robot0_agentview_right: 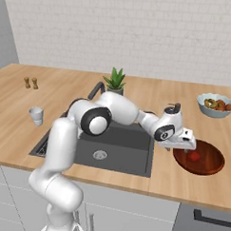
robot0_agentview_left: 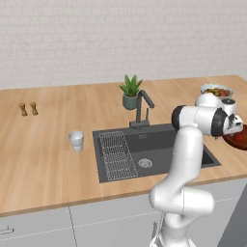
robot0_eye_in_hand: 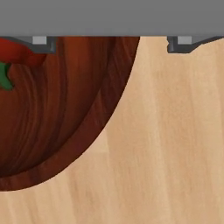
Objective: Pick the bell pepper from the sink and place it in the bowl. Then pick the bowl and place it in the microwave. Then close the microwave door and press the start button.
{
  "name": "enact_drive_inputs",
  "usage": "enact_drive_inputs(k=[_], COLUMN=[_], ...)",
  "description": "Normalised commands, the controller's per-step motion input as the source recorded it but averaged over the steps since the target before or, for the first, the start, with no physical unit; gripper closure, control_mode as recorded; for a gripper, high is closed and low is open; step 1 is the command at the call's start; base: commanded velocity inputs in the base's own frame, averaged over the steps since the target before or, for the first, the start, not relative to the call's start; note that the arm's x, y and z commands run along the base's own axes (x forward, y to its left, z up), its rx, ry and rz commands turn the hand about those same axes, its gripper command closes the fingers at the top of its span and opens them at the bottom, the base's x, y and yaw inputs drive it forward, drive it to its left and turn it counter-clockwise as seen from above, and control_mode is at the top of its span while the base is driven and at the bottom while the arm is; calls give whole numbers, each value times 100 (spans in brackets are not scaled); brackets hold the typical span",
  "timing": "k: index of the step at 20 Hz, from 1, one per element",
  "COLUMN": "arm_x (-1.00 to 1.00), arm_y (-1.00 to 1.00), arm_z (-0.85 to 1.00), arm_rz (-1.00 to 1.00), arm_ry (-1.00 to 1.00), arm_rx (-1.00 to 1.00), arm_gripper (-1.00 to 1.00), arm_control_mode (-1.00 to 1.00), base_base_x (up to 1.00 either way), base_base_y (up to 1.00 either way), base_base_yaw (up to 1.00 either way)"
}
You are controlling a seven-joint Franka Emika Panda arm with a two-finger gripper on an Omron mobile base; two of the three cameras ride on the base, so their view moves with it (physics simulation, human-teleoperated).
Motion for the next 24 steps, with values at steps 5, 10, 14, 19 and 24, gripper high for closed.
enact_drive_inputs(k=[5, 10, 14, 19, 24], arm_x=[0, 0, 0, 0, -8], arm_y=[-3, -4, 0, 0, 9], arm_z=[-23, -3, 0, 0, 6], arm_rz=[0, 0, 0, 0, 0], arm_ry=[0, 0, 0, 0, -1], arm_rx=[0, 0, 0, 0, 0], arm_gripper=[100, 100, 100, 100, 100], arm_control_mode=[-100, -100, -100, -100, -100], base_base_x=[0, 0, 0, 0, 0], base_base_y=[0, 0, 0, 0, 0], base_base_yaw=[0, 0, 0, 0, 0])
